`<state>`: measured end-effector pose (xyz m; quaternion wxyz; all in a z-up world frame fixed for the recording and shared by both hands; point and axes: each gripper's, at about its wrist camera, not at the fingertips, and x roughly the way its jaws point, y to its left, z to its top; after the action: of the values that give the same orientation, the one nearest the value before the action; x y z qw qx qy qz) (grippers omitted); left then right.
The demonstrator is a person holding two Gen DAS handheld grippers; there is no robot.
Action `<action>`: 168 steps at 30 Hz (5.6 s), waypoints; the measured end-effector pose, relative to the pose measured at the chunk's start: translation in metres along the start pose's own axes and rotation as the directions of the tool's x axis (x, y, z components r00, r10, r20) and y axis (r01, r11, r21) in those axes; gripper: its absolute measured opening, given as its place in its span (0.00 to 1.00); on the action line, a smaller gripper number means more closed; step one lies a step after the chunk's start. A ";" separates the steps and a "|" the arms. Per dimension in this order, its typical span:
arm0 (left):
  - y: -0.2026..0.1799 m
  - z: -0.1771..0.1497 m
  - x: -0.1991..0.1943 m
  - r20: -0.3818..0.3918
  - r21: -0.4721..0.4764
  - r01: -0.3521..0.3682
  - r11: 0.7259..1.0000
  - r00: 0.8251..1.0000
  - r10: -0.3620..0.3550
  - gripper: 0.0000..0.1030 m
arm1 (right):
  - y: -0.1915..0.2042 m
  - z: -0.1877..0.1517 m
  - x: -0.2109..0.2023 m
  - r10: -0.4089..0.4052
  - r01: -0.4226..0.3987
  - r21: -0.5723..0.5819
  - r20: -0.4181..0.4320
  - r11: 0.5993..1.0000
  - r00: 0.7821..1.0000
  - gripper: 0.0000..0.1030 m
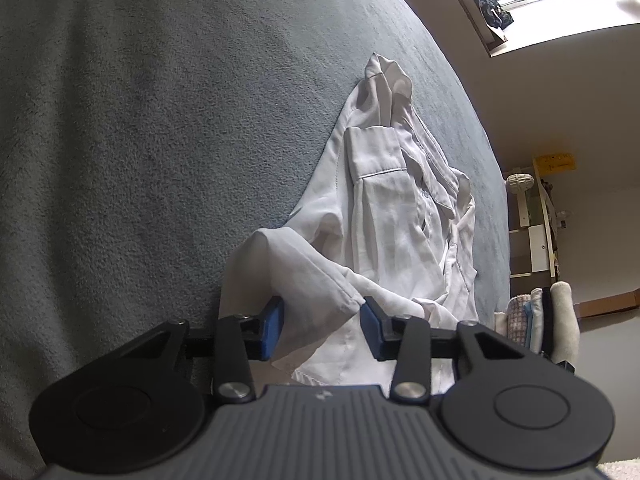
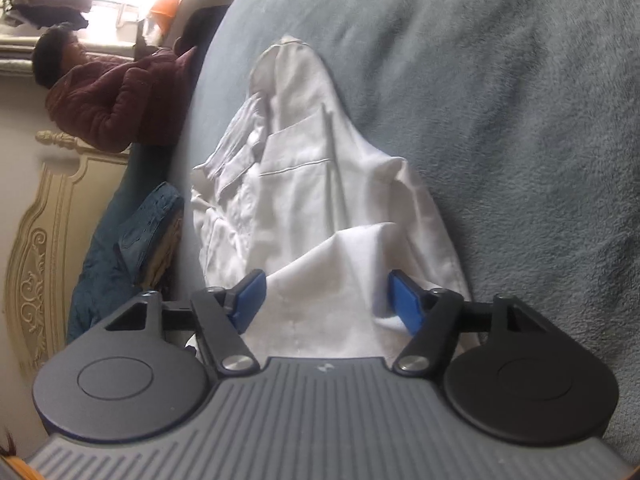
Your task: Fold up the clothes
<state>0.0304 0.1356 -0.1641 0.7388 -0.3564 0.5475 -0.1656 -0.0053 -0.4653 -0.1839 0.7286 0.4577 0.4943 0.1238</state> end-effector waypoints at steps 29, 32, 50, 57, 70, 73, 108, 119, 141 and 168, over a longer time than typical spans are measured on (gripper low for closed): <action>0.022 0.020 -0.005 0.019 -0.193 0.089 0.977 0.996 -0.087 0.62 | -0.024 0.008 0.009 0.051 -0.048 0.127 -0.023 0.991 0.998 0.48; 0.022 0.023 -0.005 0.025 -0.214 0.106 0.971 0.994 -0.103 0.65 | -0.023 0.008 0.010 0.050 -0.046 0.127 -0.027 0.991 0.998 0.48; 0.005 0.019 0.013 -0.049 -0.147 -0.065 0.987 0.997 0.059 0.03 | -0.021 0.002 0.024 0.033 -0.030 0.095 -0.036 0.995 0.999 0.22; -0.012 0.017 -0.002 0.013 -0.060 -0.018 0.998 1.000 0.019 0.02 | -0.014 -0.003 0.019 0.068 -0.069 0.043 0.026 0.997 0.997 0.00; -0.049 0.043 -0.007 0.097 0.033 0.080 0.996 0.992 -0.083 0.02 | 0.020 0.016 0.003 0.122 -0.116 -0.055 0.104 0.992 0.987 0.00; -0.055 0.052 -0.006 0.112 0.046 0.092 0.995 0.989 -0.096 0.02 | 0.024 0.023 0.002 0.127 -0.120 -0.066 0.112 0.991 0.986 0.00; -0.084 0.145 0.045 0.189 0.084 0.067 0.994 0.979 -0.082 0.02 | 0.039 0.133 0.047 0.132 -0.112 -0.131 0.156 0.985 0.979 0.00; -0.056 0.153 0.063 0.170 -0.008 0.070 0.998 0.983 -0.067 0.02 | 0.006 0.144 0.080 0.130 -0.130 -0.009 0.156 0.991 0.979 0.01; -0.037 0.160 0.099 0.121 -0.159 0.272 0.949 0.960 -0.255 0.11 | 0.022 0.150 0.089 0.323 -0.329 0.102 0.068 0.939 0.944 0.47; 0.033 0.154 0.107 0.514 -0.409 0.606 0.682 0.771 -0.376 0.44 | -0.039 0.170 0.103 0.405 -0.634 0.363 0.535 0.682 0.742 0.56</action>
<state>0.2054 0.1441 -0.2391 0.6218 -0.7157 0.2937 -0.1219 0.1758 -0.5143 -0.2613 0.5940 0.7768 0.1881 0.0917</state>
